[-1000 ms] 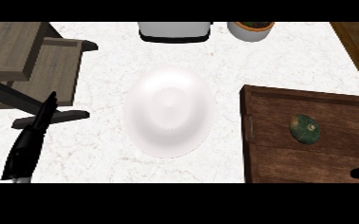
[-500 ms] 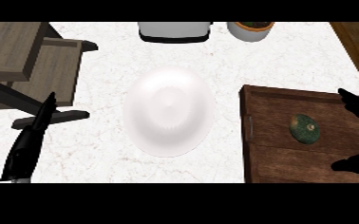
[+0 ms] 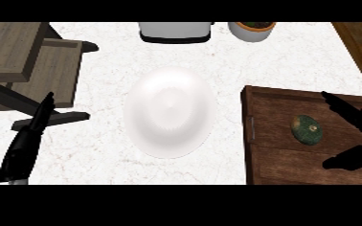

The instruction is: Pick the squash from the tray and place it in the plate

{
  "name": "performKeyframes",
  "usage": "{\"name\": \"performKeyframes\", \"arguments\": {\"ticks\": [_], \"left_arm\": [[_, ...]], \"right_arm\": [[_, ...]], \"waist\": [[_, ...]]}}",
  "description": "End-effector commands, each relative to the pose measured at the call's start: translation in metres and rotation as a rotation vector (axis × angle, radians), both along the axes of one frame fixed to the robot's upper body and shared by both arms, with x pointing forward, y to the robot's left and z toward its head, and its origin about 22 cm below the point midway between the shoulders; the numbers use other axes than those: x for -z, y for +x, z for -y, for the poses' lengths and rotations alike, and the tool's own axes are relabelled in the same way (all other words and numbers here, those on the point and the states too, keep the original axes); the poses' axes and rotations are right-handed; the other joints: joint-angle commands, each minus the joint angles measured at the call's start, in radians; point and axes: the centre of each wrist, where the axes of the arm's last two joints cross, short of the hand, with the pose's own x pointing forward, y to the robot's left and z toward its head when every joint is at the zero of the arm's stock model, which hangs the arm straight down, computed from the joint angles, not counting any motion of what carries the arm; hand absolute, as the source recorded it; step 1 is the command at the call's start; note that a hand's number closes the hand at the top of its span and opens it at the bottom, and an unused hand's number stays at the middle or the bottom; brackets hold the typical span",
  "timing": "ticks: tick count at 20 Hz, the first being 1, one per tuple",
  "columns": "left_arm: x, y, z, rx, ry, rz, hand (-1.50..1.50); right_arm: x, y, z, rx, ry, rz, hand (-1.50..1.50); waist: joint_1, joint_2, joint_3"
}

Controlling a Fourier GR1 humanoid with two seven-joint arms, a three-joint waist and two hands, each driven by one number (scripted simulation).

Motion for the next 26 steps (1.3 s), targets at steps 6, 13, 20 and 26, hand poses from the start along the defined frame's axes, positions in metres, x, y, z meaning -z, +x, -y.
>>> {"name": "performKeyframes", "arguments": {"ticks": [6,13,20,26], "left_arm": [[0.004,0.003,0.009,0.001,-0.011,-0.005,0.00],[-0.006,0.009,0.009,-0.011,-0.008,-0.015,0.00],[0.014,0.003,-0.012,-0.003,-0.007,-0.001,0.00],[0.009,0.003,0.002,-0.001,0.015,-0.001,0.00]], "right_arm": [[0.031,0.010,-0.007,-0.018,-0.012,-0.050,-1.50],[0.049,0.027,-0.019,-0.038,-0.007,-0.042,-1.50],[0.052,0.018,-0.008,-0.020,0.050,0.035,1.50],[0.061,0.020,-0.052,-0.024,-0.096,0.055,1.50]], "waist": [[-0.002,0.000,0.000],[0.000,0.001,0.000],[-0.002,0.001,0.000],[-0.003,0.000,-0.001]]}}
